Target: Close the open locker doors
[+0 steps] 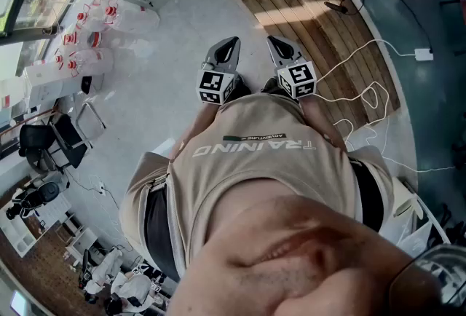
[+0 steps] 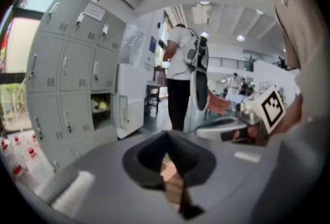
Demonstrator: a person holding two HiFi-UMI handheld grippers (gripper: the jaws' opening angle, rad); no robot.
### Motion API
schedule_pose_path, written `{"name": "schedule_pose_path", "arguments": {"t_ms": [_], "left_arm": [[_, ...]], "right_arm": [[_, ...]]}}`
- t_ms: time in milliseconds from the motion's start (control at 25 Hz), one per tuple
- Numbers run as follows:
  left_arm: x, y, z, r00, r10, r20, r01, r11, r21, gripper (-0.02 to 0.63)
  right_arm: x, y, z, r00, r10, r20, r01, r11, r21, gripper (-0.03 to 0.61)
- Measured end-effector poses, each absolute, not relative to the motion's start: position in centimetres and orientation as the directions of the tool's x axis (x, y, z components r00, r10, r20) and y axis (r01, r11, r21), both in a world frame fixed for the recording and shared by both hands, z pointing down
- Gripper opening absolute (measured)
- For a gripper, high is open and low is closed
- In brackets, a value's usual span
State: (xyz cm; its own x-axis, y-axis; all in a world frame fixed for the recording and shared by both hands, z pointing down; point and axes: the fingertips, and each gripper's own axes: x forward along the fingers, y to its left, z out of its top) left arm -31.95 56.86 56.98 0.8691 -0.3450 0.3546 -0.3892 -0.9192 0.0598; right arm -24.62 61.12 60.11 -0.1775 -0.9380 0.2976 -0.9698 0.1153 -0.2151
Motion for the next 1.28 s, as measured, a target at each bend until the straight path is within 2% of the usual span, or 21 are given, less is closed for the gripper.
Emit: {"name": "schedule_pose_path", "arguments": {"t_ms": [320,720,1080,1280], "left_arm": [[-32.0,49.7,56.6,0.89,-0.324,0.321,-0.357,-0.933,0.048,0.0],[-31.9,37.6,54.4,0.92,-0.323,0.221,-0.345,-0.936,0.069,0.0],[-32.8,33.5,56.9,0.921,-0.299,0.248,-0.336,-0.934,0.123,0.0],[-30.6,31.3,57.1,0.914,-0.31,0.262,-0.35,-0.929,0.121,0.0]], "right_arm": [[-23.6,53.5,58.5,-0.137,-0.946,0.293,-0.984,0.096,-0.15,0.014],[-23.6,43.7,56.0,-0.072,-0.949,0.306,-0.996,0.053,-0.07,0.014],[-23.9,38.9,58.2,-0.089,-0.923,0.374,-0.995,0.065,-0.075,0.014],[-21.4,35.0,58.7,-0.115,-0.928,0.355,-0.992,0.086,-0.097,0.014]]}}
